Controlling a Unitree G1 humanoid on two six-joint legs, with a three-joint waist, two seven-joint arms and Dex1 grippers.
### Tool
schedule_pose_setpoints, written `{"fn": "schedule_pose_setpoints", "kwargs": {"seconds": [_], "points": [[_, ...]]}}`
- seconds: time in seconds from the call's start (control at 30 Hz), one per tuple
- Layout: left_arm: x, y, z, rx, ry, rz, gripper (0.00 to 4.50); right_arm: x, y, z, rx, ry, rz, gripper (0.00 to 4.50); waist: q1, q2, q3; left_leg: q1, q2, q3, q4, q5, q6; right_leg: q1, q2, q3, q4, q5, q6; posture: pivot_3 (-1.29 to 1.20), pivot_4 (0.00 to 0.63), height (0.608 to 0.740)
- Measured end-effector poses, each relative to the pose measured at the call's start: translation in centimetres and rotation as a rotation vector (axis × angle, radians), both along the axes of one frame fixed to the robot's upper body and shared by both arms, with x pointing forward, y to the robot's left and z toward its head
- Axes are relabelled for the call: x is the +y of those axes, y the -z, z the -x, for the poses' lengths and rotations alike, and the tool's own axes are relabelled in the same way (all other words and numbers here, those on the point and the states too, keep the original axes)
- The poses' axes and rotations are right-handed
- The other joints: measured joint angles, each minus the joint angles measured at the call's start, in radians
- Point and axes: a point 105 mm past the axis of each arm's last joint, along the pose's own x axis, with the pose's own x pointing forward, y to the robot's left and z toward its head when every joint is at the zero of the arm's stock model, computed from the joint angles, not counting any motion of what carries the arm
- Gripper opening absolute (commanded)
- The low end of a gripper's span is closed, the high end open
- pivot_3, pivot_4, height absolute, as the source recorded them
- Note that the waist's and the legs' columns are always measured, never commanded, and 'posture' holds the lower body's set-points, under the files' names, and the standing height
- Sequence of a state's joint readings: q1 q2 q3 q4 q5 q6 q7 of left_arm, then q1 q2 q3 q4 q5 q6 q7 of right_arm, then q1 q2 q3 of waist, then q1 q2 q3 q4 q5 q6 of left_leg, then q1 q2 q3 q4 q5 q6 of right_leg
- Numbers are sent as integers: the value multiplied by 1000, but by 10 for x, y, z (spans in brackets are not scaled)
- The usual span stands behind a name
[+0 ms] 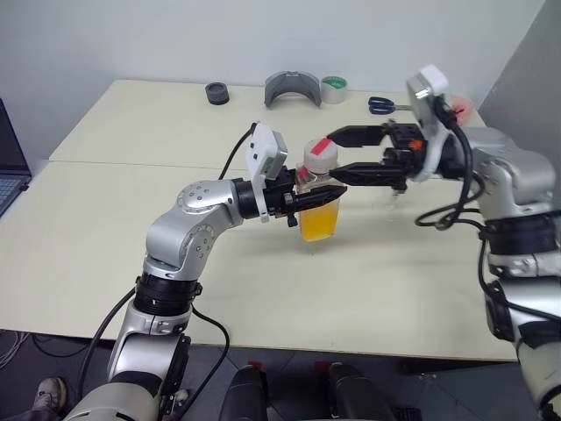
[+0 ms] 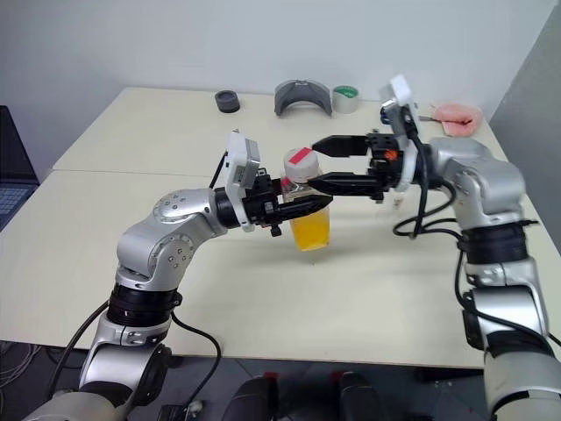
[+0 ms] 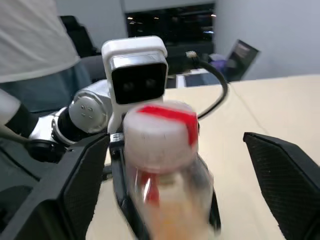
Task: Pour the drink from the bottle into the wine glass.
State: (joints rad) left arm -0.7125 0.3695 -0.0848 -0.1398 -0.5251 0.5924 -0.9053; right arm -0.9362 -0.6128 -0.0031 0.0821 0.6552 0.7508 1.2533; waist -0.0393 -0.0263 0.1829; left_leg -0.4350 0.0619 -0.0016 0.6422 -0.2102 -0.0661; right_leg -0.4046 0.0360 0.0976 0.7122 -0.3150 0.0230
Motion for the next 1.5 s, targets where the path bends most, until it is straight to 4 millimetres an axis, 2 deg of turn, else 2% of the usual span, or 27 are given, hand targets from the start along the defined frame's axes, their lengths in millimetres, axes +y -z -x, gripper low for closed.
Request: {"fn": "schedule_pose_setpoints", "kwargs": {"seconds": [0.17, 0.3, 0.47, 0.63, 0.87, 0.97, 1.17, 1.5], "points": [[0, 1, -3, 3, -2, 10, 1743, -10, -5, 24, -23, 148, -40, 4480, -6, 0, 0, 1, 1, -1, 0, 0, 0, 0, 1, 0, 1, 0, 0, 0, 150, 740], [-2, 3, -5, 6, -1, 13, 1743, 6, 10, 35, -31, 279, -82, 4480, -12, 0, 0, 0, 1, 0, 1, 0, 0, 0, 2, 1, 1, -1, 1, 0, 150, 740], [-4, 3, -9, 11, -3, 10, 1743, 27, 9, 37, -58, 423, -154, 4480, -15, 0, 0, 0, 1, -1, 1, 0, 0, 0, 2, 1, 2, -1, 1, 0, 150, 740], [-6, -1, -8, -6, 2, 13, 1743, 25, 5, 26, -65, 522, -185, 4480, -15, 0, 0, 0, 0, 0, 1, 0, 0, 0, 2, 1, 1, 0, 1, 0, 150, 740], [-5, -2, -8, -14, 0, 15, 1743, 26, -3, 25, -95, 523, -208, 4480, -15, 0, 0, 0, 1, 0, 0, 0, 0, 0, 2, 1, 1, 0, 1, 0, 150, 740], [-5, -2, -9, -16, -3, 13, 1743, 27, -3, 26, -94, 515, -205, 3927, -15, 0, 0, 0, 1, 0, 0, 0, 0, 0, 2, 1, 1, 0, 1, 0, 150, 740], [-4, -1, -10, -25, -12, 1, 1743, 31, -2, 29, -100, 477, -187, 1852, -15, 0, 0, 0, 1, -1, 0, 0, 0, 0, 2, 1, 1, 0, 1, 0, 150, 740], [-4, -1, -10, -26, -17, -3, 1743, 29, -3, 24, -110, 411, -161, 1834, -15, 0, 0, 0, 1, 0, 0, 0, 0, 0, 2, 1, 1, 0, 1, 0, 150, 740]]}}
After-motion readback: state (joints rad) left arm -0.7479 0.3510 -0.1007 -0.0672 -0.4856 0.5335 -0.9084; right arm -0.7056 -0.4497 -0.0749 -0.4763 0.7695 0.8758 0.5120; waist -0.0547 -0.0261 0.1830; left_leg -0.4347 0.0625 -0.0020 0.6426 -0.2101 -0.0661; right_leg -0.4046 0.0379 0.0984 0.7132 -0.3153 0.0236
